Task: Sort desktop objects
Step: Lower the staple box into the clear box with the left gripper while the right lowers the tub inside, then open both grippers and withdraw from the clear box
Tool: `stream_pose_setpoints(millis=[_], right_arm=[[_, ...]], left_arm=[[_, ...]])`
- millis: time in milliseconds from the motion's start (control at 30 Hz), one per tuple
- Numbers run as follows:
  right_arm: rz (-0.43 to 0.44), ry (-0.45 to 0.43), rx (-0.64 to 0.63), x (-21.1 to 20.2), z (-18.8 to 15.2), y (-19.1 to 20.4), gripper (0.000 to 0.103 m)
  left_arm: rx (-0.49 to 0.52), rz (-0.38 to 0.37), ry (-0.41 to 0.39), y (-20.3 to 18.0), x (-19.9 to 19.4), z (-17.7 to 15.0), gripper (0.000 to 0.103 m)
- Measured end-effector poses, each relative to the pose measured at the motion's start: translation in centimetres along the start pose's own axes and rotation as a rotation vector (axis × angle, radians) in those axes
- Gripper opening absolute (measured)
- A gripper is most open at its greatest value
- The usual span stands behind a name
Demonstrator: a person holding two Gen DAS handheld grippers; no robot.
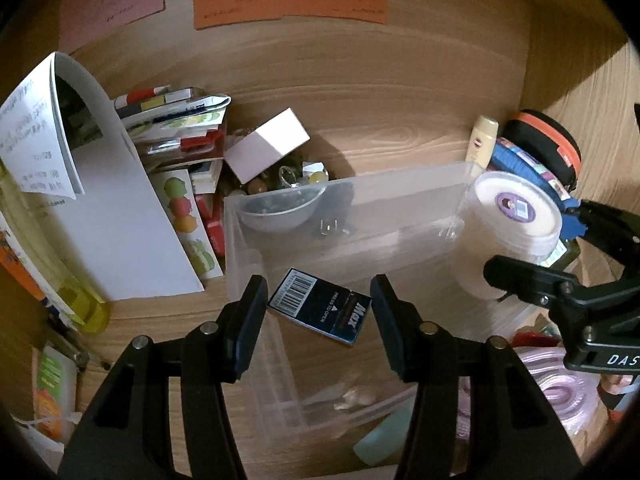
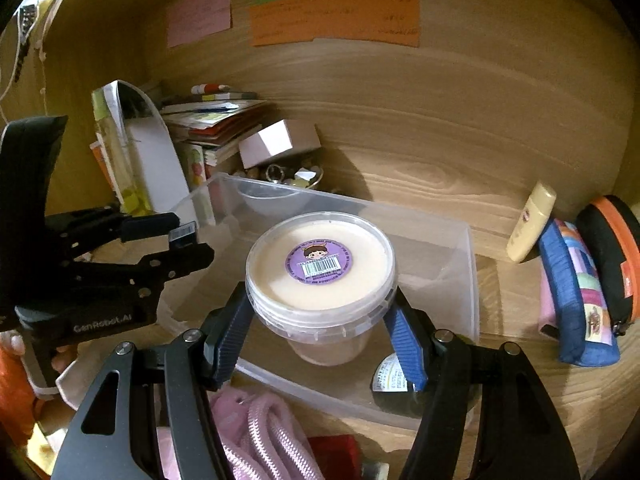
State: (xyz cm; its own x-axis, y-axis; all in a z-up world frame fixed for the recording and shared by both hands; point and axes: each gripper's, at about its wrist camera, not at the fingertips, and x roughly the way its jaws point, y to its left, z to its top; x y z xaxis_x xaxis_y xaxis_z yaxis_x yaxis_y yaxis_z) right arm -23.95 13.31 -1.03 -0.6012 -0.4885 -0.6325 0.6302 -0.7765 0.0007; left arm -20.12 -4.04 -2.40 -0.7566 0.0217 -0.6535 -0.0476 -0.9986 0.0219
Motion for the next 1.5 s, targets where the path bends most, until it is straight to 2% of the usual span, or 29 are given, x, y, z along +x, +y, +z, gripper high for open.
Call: stream_pose_setpoints(millis=[267,467,600,933,1100,1167,1267,1367,1433,1500], right_arm=[[-0.053,-0.006,-0.037,0.8,0.5,1.1,0.062],[-0.042,0.01,-0.037,1.0,0.8,1.3,0.06],[-0.005,0.026,-0.014,0.9,1.0,1.1,0.06],[-0.033,0.023,-0.059,0.0,1.1,2.2,0.061],[-0.071,0.009,-0.075,-1.1,1.1,2.8,0.069],[-0.087,-0.003,-0.066,-1.8,0.9,2.7,0.079],[-0.106,-0.017,-0.046,-3.2,0.5,2.5,0.082],[-0.122,-0.016,-0.014,-4.6,0.0,1.8,0.084],[-0.131,-0.017,0.017,-5.8,-0.4,1.2,0.088],[-0.132,-0.022,0.047,-7.0,-1.0,0.5,0.09]], left_arm=[[0.024,-0.01,0.012,-0.5,0.3,0.0,0.054],[0.0,-0.066,0.027,-0.2,0.2,0.0,0.059],[-0.021,-0.068,0.003,0.4,-0.5,0.0,0.067],[-0.061,-0.107,-0.023,1.1,-1.6,0.2,0.068],[-0.057,-0.116,-0.059,1.1,-2.7,0.2,0.074],[-0.051,-0.118,-0.066,1.0,-3.0,0.2,0.074],[-0.045,-0.123,-0.065,0.9,-3.4,0.2,0.077],[-0.05,-0.123,-0.081,1.0,-4.6,0.3,0.083],[-0.055,-0.118,-0.102,1.2,-5.6,0.2,0.092],[-0.057,-0.109,-0.126,1.5,-6.9,0.0,0.093]])
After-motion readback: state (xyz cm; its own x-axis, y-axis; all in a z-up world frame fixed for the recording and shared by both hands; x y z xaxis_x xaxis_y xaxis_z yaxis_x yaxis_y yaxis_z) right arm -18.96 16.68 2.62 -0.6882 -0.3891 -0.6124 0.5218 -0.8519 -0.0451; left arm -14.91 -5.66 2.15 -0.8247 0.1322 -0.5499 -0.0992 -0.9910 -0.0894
